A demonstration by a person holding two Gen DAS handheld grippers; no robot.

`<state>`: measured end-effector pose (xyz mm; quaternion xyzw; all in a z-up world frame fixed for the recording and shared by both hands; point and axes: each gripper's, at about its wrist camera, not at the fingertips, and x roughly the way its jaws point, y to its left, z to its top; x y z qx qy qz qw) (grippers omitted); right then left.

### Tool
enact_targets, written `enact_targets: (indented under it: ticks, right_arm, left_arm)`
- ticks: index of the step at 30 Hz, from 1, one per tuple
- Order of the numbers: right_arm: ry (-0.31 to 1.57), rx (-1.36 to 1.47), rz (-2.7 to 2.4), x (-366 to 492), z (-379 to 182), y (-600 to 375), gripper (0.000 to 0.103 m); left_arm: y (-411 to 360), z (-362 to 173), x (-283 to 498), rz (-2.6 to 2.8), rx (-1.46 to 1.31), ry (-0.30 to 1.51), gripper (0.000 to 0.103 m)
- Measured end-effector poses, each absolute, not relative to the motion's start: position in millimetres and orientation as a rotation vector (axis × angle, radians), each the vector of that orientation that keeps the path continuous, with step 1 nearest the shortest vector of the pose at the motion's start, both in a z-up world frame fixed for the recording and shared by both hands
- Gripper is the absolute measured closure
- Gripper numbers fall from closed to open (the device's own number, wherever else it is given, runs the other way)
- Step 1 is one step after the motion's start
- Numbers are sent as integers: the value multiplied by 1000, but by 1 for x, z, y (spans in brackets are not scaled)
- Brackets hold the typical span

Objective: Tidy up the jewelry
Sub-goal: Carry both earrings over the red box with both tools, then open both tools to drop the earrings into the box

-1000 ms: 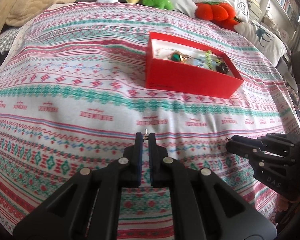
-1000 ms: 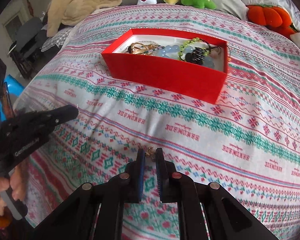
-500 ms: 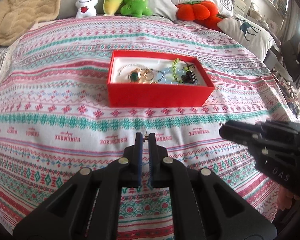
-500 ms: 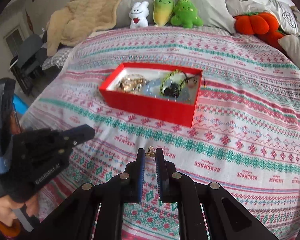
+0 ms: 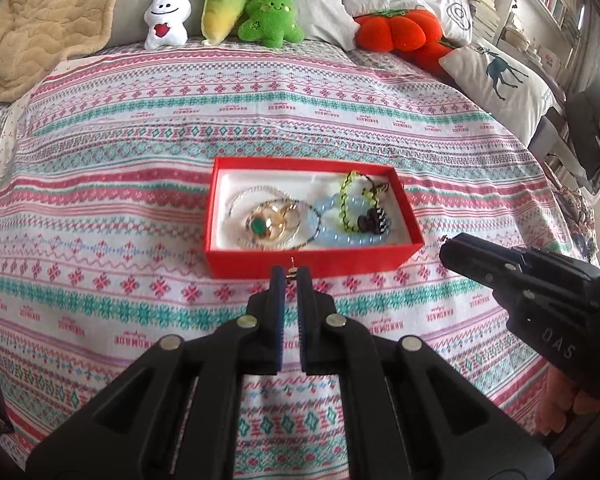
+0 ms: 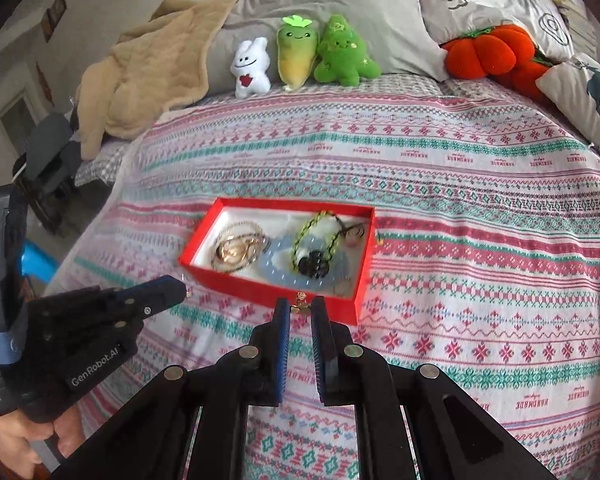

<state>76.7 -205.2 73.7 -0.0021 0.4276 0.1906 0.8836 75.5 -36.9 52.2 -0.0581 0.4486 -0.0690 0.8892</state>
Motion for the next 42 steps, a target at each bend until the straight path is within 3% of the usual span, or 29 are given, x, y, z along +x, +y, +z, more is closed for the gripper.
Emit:
enact_targets:
  ticks: [23, 25, 28, 37, 42]
  right_arm:
    - [975, 61, 407, 135, 60, -205, 92]
    - [973, 70, 417, 136, 61, -206, 89]
    - [983, 75, 419, 137, 62, -206, 88]
    - [1001, 79, 388, 128, 60, -215, 87]
    - [1000, 76, 363, 114, 61, -221, 83]
  left_arm:
    - [-53, 37, 163, -119, -147, 1110, 96]
    - [-52, 38, 165, -112, -159, 1112, 79]
    - [-49, 42, 164, -99, -165, 1102, 63]
    - [-40, 55, 140, -64, -120, 1076, 27]
    - [-39, 56, 117, -30, -66, 1086, 19]
